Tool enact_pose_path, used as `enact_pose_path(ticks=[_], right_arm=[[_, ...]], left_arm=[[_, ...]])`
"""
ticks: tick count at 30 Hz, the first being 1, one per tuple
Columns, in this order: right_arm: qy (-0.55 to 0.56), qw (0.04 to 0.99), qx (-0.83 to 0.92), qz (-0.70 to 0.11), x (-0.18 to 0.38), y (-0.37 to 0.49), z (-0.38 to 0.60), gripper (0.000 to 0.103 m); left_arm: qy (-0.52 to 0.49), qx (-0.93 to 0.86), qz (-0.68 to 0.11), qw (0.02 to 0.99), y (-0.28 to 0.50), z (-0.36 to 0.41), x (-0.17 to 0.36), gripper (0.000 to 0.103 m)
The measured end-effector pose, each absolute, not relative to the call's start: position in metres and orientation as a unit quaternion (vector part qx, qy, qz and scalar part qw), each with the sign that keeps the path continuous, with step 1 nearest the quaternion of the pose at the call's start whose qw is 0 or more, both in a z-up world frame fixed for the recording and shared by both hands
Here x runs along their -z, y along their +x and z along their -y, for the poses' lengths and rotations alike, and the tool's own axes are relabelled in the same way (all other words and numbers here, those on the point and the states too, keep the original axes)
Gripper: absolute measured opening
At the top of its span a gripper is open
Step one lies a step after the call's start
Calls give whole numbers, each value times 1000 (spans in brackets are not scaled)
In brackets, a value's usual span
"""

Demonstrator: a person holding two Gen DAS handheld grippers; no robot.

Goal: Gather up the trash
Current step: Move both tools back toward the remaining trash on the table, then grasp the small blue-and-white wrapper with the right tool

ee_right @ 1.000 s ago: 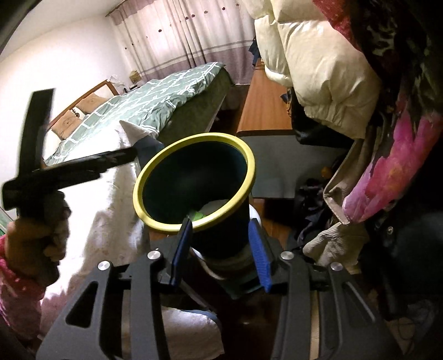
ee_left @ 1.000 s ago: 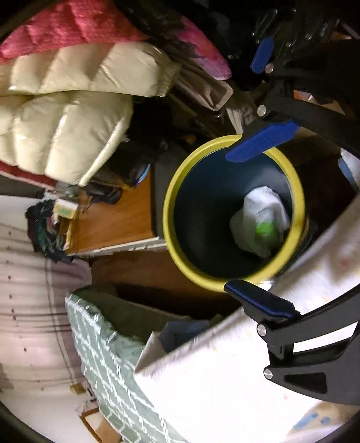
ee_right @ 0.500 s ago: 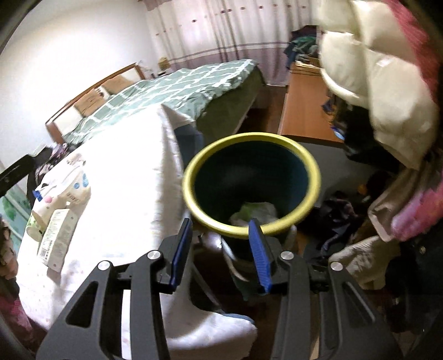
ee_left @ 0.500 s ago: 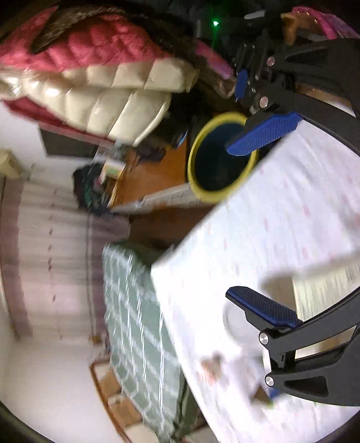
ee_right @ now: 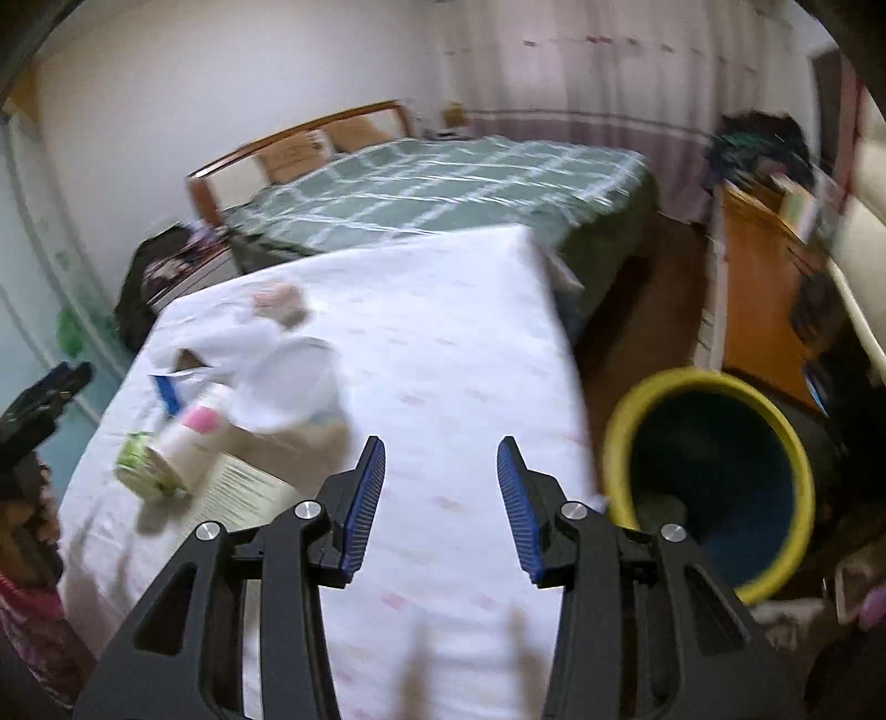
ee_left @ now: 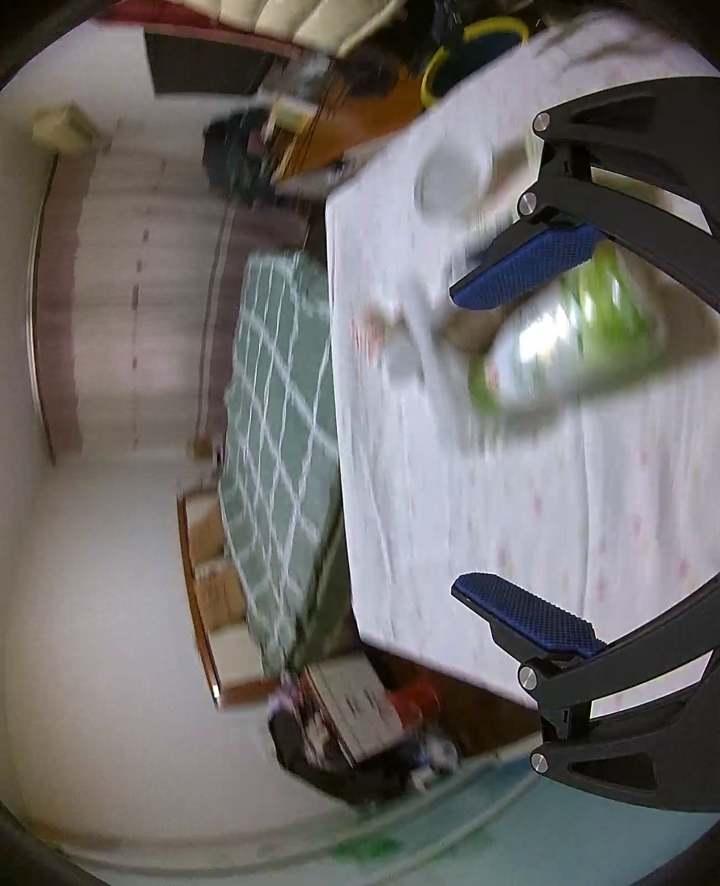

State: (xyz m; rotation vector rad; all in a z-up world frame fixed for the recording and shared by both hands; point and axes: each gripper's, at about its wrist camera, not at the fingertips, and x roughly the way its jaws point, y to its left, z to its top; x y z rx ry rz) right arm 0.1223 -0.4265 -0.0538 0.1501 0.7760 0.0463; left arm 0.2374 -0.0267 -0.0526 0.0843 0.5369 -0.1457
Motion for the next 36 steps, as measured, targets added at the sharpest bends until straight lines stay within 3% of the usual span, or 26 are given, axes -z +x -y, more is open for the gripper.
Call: enact_pose_path(ticks=[12, 19, 24, 33, 36], right_arm=[[-12, 911, -167, -377, 40, 173, 274, 41], [-52, 899, -168, -400, 58, 199, 240, 40], [-65, 899, -149, -407, 66, 202, 241, 28], [-76, 896, -142, -414, 74, 218, 236, 26], [-81, 898, -138, -409, 74, 220, 235, 12]], left_arm=[[21, 25, -295, 955, 261, -4, 103, 94], [12, 22, -306, 952, 263, -3, 109, 94], [12, 22, -305, 952, 262, -2, 109, 94], [22, 23, -301, 953, 259, 2, 107, 95], [22, 24, -302, 953, 259, 3, 107, 95]])
